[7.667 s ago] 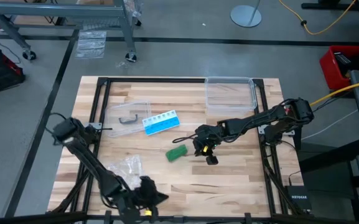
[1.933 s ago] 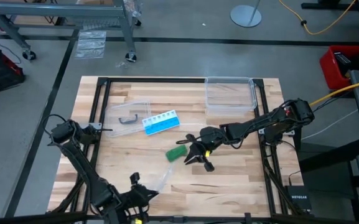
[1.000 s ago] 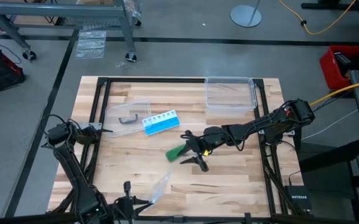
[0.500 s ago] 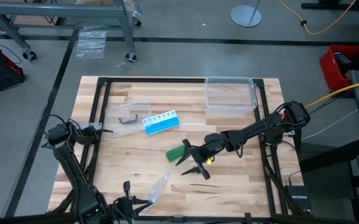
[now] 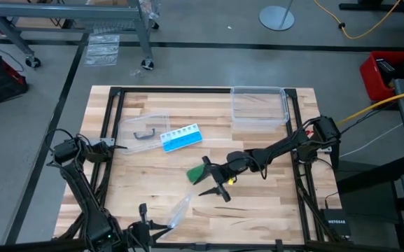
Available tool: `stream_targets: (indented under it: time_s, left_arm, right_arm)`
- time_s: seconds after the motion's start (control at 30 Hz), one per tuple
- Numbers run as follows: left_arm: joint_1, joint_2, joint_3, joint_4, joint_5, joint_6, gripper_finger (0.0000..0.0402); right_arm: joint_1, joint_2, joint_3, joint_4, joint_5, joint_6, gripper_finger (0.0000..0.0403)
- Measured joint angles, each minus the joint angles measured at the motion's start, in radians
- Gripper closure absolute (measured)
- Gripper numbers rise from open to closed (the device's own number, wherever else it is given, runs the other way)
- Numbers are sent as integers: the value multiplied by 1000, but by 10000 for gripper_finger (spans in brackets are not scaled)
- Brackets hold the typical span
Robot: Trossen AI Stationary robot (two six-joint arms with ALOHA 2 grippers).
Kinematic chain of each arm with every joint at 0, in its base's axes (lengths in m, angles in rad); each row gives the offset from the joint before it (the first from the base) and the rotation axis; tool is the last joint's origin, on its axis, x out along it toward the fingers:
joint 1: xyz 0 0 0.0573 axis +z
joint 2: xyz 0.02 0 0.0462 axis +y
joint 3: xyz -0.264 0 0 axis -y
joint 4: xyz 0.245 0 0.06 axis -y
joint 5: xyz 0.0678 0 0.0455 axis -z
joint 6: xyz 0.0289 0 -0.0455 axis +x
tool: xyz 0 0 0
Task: Roll bandage
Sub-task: Open the transparent zip bag
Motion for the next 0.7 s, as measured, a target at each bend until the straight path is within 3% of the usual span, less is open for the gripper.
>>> stream_targets:
  time_s: [0.27,0.7]
  left_arm:
    - [3,0,0,0,0,6,401]
    - [4,0,0,3,-1,10,401]
  right_arm:
    - [0,0,16,29,-3,7,192]
    - [1,97,166,-82,-158,52,192]
